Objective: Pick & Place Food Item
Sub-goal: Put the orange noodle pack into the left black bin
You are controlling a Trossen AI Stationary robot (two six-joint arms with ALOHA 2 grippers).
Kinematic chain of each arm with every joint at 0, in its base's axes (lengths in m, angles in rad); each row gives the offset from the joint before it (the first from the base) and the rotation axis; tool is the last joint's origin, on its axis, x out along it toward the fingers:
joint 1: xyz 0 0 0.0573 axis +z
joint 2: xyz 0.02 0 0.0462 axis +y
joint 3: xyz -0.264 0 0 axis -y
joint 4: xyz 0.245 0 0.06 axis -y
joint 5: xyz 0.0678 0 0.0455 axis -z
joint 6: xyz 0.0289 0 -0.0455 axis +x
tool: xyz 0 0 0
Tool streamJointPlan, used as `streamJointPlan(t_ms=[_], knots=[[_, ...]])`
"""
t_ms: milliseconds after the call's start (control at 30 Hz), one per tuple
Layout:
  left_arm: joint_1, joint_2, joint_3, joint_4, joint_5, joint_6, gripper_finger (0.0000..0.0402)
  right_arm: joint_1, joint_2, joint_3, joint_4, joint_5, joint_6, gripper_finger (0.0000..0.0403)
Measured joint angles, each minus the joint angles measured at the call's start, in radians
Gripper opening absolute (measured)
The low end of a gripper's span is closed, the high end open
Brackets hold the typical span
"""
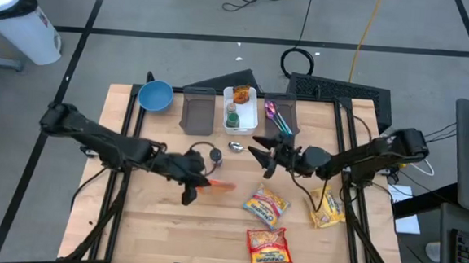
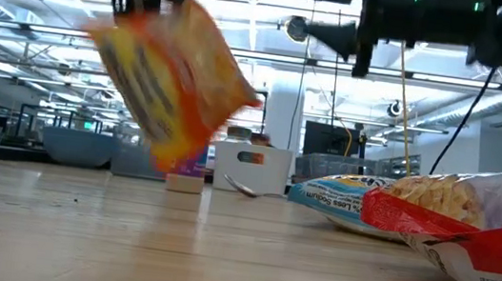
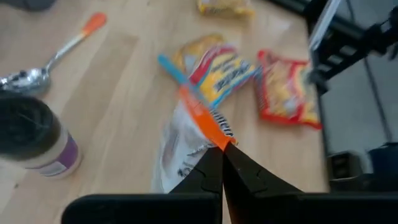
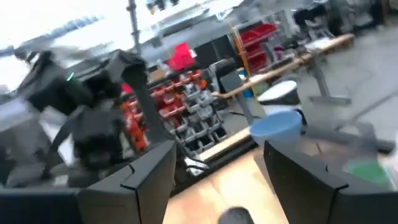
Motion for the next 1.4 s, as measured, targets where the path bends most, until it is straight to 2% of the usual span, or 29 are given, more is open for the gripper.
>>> streamJointPlan(t_ms=[167, 367, 533, 600, 700, 933, 1100, 1400], knots=[[0.034, 0.0, 0.163, -0.15, 0.057, -0.044, 0.0001, -0.008, -0.12, 0.115, -0.306, -0.093, -0.076, 0.0238], [0.072, 0.01, 0.313, -0.219, 0.08, -0.084, 0.0001, -0.025, -0.231, 0.327, -0.875, -0.259, -0.162, 0.0238], [0.113, 0.009, 0.38, -0.225, 0.077, -0.113, 0.0001, -0.024, -0.285, 0.478, -1.135, -0.267, -0.257, 0.0238], [0.126, 0.01, 0.39, -0.231, 0.077, -0.127, 0.0, -0.025, -0.298, 0.527, -1.176, -0.271, -0.278, 0.0238], [0.146, 0.009, 0.396, -0.213, 0.08, -0.169, 0.0, -0.025, -0.306, 0.603, -1.24, -0.333, -0.307, 0.0238], [0.179, 0.02, 0.396, -0.195, 0.112, -0.195, 0.0, -0.086, -0.224, 0.766, -1.45, -0.469, -0.331, 0.0238], [0.219, 0.043, 0.396, -0.161, 0.169, -0.188, 0.0, -0.152, -0.166, 0.8, -1.47, -0.662, -0.304, 0.0238], [0.278, 0.052, 0.396, -0.144, 0.221, -0.173, 0.0, -0.21, -0.054, 0.801, -1.479, -0.801, -0.328, 0.0238]])
